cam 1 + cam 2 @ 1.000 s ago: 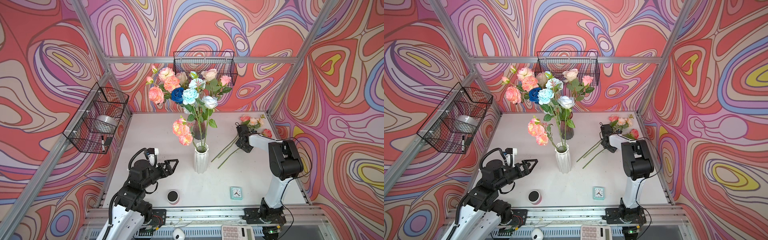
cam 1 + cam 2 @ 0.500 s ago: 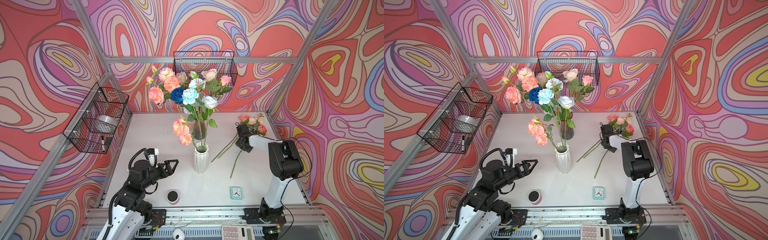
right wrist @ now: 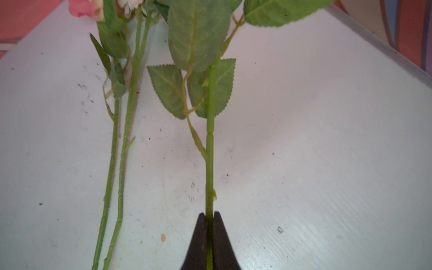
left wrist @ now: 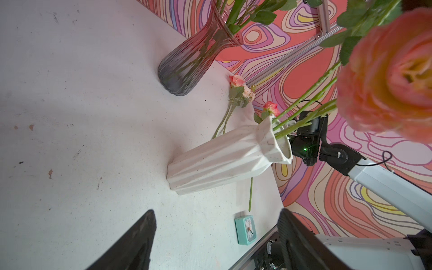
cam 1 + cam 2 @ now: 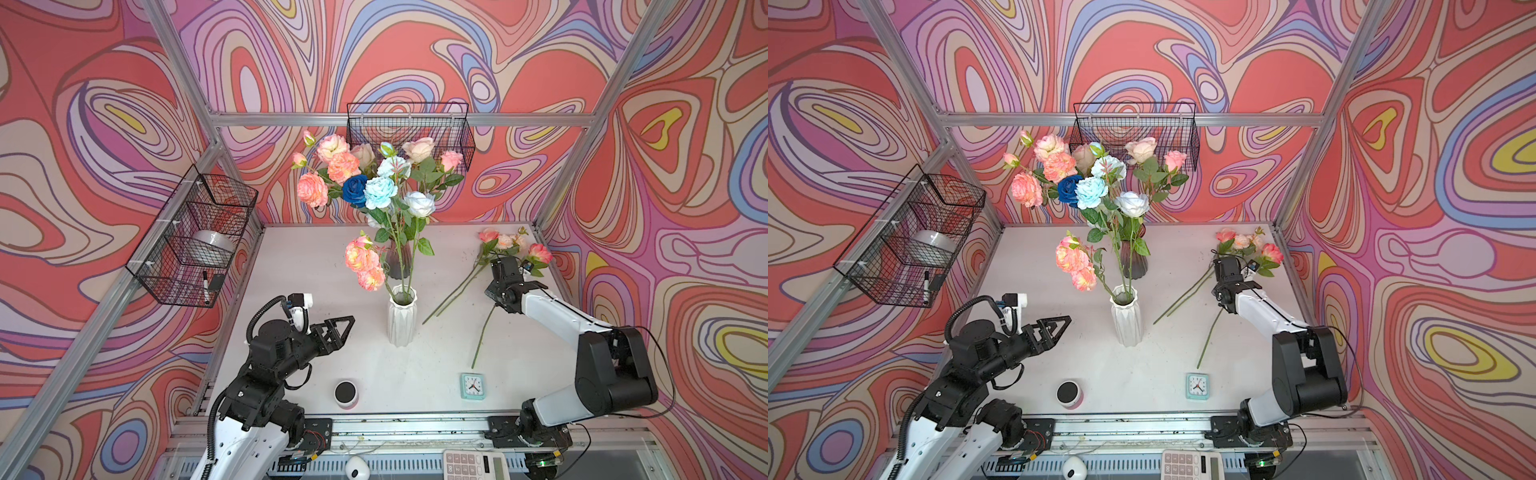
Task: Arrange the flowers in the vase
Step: 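Close the right gripper on the pink rose stem and lift it, then raise the pink rose upright with the right gripper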
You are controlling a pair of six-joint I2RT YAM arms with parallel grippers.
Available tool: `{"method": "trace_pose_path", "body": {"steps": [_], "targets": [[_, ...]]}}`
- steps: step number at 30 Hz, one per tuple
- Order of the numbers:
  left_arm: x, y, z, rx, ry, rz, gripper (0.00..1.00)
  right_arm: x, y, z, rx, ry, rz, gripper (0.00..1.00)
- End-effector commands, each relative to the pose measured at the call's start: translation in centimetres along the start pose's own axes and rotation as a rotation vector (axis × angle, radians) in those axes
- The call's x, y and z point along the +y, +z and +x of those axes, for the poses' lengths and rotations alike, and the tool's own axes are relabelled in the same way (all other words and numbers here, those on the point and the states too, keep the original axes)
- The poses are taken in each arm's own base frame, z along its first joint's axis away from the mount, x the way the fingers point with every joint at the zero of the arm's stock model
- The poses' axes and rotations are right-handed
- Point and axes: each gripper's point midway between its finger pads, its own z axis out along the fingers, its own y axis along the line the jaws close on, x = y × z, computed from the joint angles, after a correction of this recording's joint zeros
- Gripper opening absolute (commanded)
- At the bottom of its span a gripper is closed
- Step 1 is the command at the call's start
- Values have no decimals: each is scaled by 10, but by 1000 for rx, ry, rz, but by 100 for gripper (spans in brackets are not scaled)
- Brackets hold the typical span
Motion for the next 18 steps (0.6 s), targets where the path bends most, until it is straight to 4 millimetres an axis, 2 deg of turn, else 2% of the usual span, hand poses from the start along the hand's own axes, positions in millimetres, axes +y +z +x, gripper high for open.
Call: {"method": "trace_pose_path", "body": {"steps": [1,5,11,16,18], "targets": [[-10,-10,-5,-14,32,7,84,-8,-23,-18,-85,15,-17,0],[-18,-19,-12,-39,52,13,84,-3,-60,-39,-164,46,-126,0],[-44,-36,-24,-79,118,71,84,25,-131,-72,-297,46,-419,0],[-80,-60,-33,-123,214,190,84,57,-215,-82,-417,-6,-823,0],[-101,-73,-36,-143,259,267,84,67,-258,-81,-468,-46,-1010,0]]}}
